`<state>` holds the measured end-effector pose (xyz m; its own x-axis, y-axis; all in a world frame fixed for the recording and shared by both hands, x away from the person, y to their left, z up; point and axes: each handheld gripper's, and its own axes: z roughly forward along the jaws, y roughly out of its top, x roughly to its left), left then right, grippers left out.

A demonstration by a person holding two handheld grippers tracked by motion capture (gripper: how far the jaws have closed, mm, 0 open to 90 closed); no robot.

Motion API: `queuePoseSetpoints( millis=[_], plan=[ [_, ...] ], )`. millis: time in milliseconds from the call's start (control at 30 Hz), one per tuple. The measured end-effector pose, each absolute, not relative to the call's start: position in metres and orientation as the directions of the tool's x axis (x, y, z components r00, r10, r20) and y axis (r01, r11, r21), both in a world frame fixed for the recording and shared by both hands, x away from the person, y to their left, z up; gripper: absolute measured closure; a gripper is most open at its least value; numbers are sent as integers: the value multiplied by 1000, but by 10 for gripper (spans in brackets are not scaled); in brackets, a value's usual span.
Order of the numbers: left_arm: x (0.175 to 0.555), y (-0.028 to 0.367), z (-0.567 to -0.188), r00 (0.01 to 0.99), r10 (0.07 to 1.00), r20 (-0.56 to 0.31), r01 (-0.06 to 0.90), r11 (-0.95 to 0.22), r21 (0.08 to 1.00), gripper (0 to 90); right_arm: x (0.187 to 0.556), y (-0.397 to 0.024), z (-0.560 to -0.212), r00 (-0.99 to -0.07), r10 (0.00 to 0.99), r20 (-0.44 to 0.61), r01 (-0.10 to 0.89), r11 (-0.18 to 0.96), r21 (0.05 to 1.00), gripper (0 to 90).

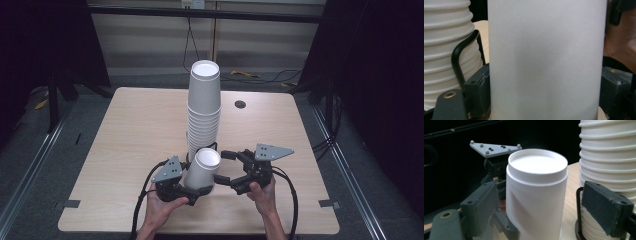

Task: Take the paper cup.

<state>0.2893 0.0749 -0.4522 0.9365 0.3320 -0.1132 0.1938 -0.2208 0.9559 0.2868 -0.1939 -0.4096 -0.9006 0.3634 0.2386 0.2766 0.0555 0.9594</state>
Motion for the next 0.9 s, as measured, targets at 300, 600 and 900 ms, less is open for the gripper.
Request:
queuePoseSetpoints(
  millis=[300, 600, 900],
  plan=[
    [291, 77, -452, 935, 339, -108, 199, -247, 948, 161, 285, -199, -414, -893, 383, 239, 285, 69, 956, 138],
    [291, 76, -452, 939, 332, -86, 191, -297, 935, 163, 284, -203, -418, -896, 383, 226, 290, 116, 950, 136],
    [293, 74, -445, 947, 317, -46, 169, -373, 912, 169, 282, -207, -417, -899, 393, 193, 281, 180, 943, 139]
  ],
)
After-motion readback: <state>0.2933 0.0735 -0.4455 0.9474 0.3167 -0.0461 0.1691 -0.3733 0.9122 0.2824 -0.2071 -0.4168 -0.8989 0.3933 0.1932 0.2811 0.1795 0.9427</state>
